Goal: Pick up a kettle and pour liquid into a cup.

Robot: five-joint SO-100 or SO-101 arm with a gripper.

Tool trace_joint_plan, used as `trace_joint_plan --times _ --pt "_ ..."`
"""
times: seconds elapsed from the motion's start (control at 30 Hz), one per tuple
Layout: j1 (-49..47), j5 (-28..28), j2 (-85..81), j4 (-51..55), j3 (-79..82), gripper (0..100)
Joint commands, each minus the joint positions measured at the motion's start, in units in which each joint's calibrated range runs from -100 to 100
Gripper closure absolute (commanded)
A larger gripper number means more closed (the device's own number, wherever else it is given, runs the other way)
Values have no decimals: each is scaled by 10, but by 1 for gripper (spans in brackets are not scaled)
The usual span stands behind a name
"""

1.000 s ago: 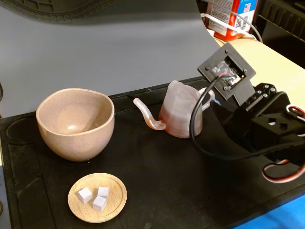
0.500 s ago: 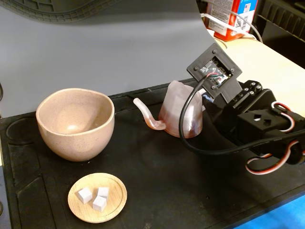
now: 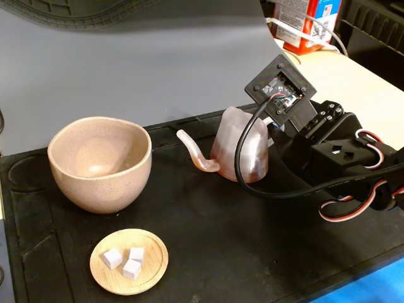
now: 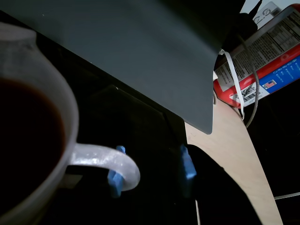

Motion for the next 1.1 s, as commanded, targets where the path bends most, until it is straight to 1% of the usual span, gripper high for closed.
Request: trace_joint_plan --times 0.0,0.4,0.43,0.47,0.97,1.03,1.07 --pt "2 2 -6 -10 -22 85" --pt "-1 3 -4 -10 -17 86" --pt "1 2 -4 -10 -20 92" --pt "2 1 -4 -10 -21 100" --pt "-3 -2 -16 -10 -12 99" --pt "0 -2 -64 0 4 99" --pt "3 -4 -103 22 29 99"
